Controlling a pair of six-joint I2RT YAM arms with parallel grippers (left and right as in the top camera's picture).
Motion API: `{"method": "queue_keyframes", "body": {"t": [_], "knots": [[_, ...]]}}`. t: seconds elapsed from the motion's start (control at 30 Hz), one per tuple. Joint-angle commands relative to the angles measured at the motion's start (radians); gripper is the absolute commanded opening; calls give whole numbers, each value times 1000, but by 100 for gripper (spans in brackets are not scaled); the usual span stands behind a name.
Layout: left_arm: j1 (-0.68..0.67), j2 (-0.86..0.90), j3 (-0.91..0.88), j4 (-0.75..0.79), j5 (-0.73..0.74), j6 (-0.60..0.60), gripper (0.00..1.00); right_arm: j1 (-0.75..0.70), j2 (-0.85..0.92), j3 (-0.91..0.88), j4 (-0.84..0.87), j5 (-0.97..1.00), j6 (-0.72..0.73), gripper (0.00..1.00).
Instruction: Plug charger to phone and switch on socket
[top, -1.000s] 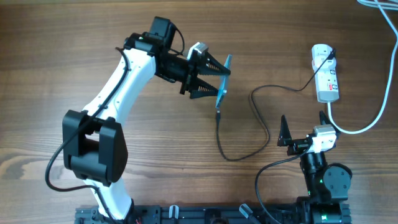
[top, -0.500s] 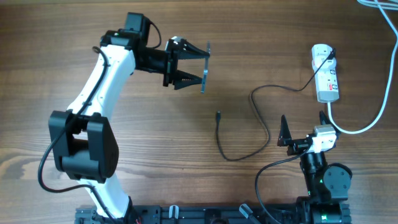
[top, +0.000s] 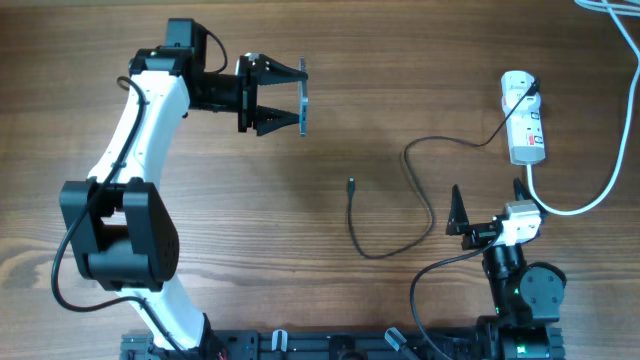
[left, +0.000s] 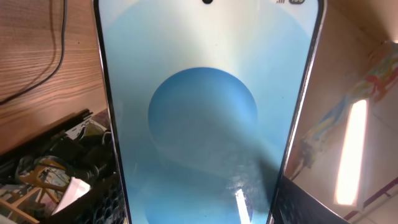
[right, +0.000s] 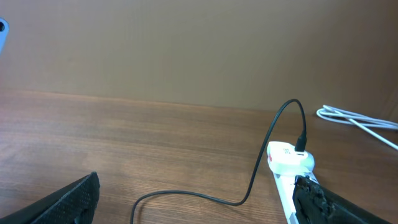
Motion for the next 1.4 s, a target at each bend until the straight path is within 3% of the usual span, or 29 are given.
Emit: {"method": "queue_keyframes", "body": {"t": [0.0,0.47,1.37], "knots": [[2,-35,27,0,24,-21,66,4,-7,-1,2,13,4,100],[-30,-35,27,0,127,-21,64,4,-7,-1,2,13,4,100],[-32,-35,27,0,127,-21,62,4,-7,-1,2,13,4,100]]}}
